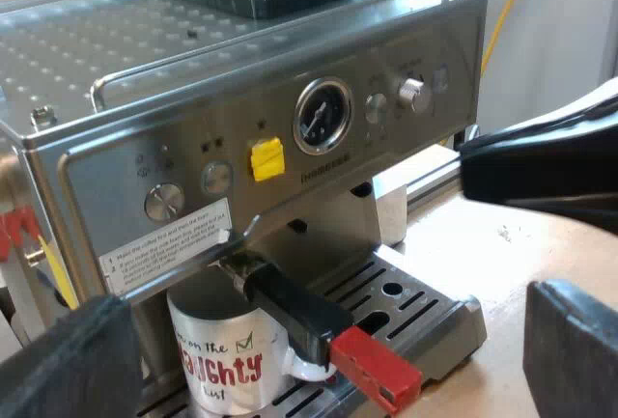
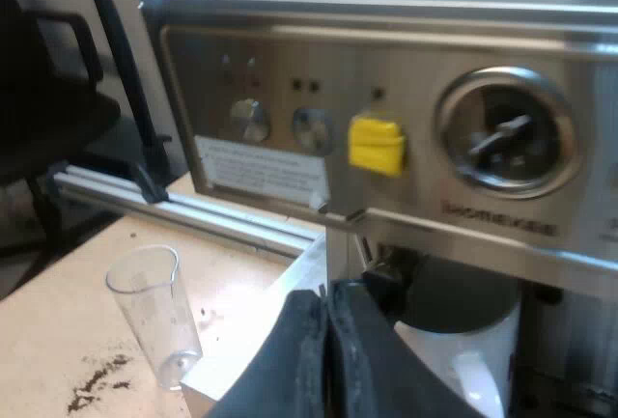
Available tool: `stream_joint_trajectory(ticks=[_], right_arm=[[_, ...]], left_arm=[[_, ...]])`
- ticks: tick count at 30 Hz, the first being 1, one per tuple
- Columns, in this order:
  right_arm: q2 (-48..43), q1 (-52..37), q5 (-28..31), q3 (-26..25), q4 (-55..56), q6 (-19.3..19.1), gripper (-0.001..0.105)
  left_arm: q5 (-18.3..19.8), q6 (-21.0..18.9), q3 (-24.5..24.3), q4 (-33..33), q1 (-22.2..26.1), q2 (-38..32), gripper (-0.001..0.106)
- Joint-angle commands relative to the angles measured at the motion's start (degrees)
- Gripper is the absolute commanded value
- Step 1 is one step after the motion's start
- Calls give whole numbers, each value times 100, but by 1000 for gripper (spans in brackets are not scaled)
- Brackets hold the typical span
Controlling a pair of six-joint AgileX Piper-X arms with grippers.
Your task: Place mug into machine
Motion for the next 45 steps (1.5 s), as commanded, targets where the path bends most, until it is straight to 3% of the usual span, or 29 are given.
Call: stream_joint_trajectory(ticks=[1,5,17,32,45], right_arm=[[203,-44,167,-228,7,-19,0],[674,-287,158,-601,7,210,0],[1671,-577,67,-1390,7,188,0],[1832,-1152,-74,-1438,-115,215,0],[1917,-1343,450,-1480,-597,215,0]], left_arm=[[-3,-63,-29,102,-13,-9,81],[-3,-63,-29,144,-13,-9,81],[-3,-63,-29,144,-13,-9,81],[-3,-63,-29,171,-13,-9,81],[-3,-63,-29,171,-13,-9,81]])
